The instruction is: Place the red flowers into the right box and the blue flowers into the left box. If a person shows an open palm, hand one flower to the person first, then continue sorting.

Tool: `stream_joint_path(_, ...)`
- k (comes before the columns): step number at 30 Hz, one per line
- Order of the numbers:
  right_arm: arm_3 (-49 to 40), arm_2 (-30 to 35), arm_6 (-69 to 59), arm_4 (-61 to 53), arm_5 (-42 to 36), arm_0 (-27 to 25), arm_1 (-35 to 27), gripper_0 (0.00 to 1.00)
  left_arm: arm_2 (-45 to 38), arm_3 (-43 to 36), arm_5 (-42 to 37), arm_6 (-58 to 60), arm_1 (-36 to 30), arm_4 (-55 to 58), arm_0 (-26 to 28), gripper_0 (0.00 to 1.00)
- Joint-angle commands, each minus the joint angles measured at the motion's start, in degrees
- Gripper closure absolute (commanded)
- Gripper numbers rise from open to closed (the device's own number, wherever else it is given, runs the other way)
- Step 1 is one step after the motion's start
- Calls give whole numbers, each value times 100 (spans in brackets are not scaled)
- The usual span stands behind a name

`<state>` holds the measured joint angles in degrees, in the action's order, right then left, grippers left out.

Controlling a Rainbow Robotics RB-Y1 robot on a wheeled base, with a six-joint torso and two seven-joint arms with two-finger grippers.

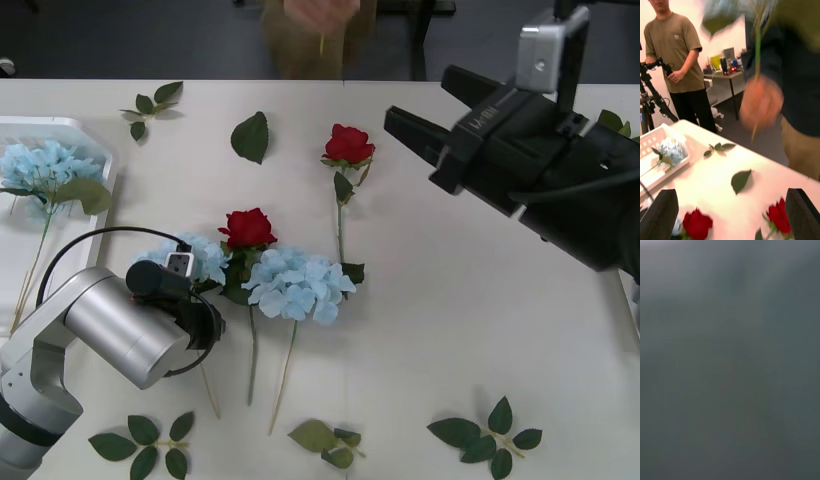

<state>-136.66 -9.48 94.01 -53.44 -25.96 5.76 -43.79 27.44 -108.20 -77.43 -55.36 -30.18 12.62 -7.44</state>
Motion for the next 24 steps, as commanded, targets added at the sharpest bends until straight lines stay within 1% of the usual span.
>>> stream_joint_path(1,-405,385,135,-219,56,-910,-516,17,95,80,184,34,-84,-93,120,0)
stream_joint_path(3,-309,385,144,-158,-23,-1130,-613,17,104,80,175,34,-84,-93,120,0)
stream_joint_path(4,-168,385,153,-140,-260,-1156,-621,17,104,71,184,34,-84,-84,120,0)
stream_joint_path(8,474,368,223,-70,-1007,-1086,-551,17,104,71,193,16,-84,-93,120,0)
stream_joint_path(9,641,350,232,-70,-1174,-1033,-516,17,121,80,202,-1,-84,-102,120,23)
stream_joint_path(10,922,341,267,-70,-1420,-919,-437,17,148,80,246,-10,-84,-137,120,50)
stream_joint_path(11,1115,324,267,-79,-1587,-813,-375,17,183,80,272,-19,-93,-198,120,66)
stream_joint_path(12,1238,315,284,-87,-1684,-734,-331,17,201,80,290,-19,-84,-216,120,75)
stream_joint_path(13,1476,297,293,-105,-1860,-567,-217,17,218,80,316,-10,-93,-277,120,96)
stream_joint_path(14,1748,245,293,-123,-2009,-356,-85,17,236,80,325,-10,-93,-295,120,100)
stream_joint_path(15,1889,227,302,-131,-2062,-242,-6,17,236,80,325,-10,-84,-304,120,100)
stream_joint_path(16,2258,130,302,-140,-2176,75,222,17,236,80,325,-19,-93,-304,120,100)
stream_joint_path(18,2653,34,302,-193,-2238,426,460,17,236,80,325,-19,-84,-304,120,100)
stream_joint_path(20,3286,-98,284,-193,-2220,927,820,17,236,80,325,-28,-84,-304,120,100)
stream_joint_path(22,3778,-151,276,-175,-2220,1305,1171,17,236,80,325,-28,-84,-304,129,100)
stream_joint_path(24,4060,-195,276,-87,-2220,1560,1400,17,236,80,325,-28,-84,-304,120,100)
